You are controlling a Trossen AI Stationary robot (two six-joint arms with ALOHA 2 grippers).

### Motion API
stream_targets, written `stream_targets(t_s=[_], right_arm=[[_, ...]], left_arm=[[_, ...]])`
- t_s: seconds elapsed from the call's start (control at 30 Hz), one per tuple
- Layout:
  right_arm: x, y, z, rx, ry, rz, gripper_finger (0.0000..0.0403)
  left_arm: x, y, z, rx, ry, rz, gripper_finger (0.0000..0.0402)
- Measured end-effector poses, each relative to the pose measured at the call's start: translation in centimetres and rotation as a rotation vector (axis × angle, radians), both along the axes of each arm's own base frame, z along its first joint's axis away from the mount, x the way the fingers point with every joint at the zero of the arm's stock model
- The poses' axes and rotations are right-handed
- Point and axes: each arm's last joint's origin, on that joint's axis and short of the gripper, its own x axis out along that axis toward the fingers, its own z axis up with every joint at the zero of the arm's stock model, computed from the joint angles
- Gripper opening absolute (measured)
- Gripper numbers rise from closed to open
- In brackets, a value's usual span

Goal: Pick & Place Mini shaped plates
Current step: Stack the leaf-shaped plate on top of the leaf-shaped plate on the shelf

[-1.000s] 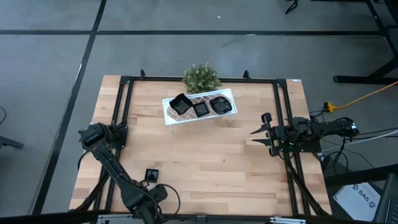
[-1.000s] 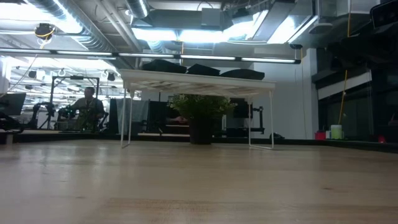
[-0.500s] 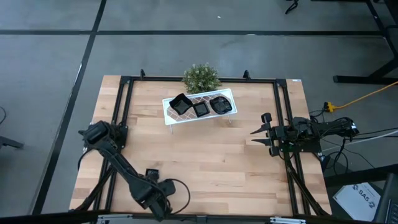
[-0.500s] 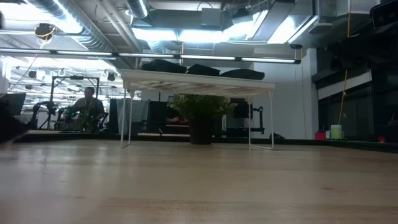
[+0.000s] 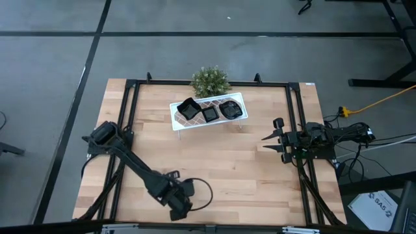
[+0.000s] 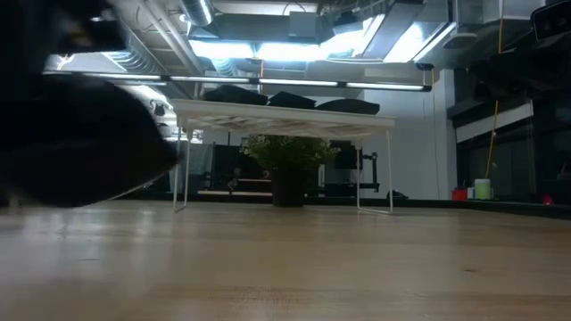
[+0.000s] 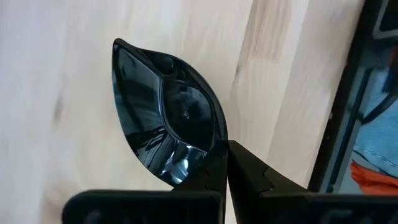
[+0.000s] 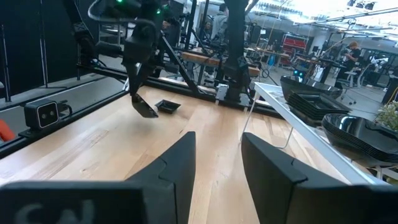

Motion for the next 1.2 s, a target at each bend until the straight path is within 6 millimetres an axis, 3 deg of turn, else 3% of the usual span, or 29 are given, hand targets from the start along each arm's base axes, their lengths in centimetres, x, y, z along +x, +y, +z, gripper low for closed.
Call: stream_targets(t_s=[0.7,1.2], right_arm=[[0.0,0.0,0.0,0.000,0.000,0.000,0.0129],[0.0,0.0,0.0,0.000,0.000,0.000,0.0129]], left_arm=[[2.9,8.0,7.2,0.206,-0.335,-0.289,0.0002],[4.6,11.9,8.7,0.428,-0.433,-0.488,0.0002]])
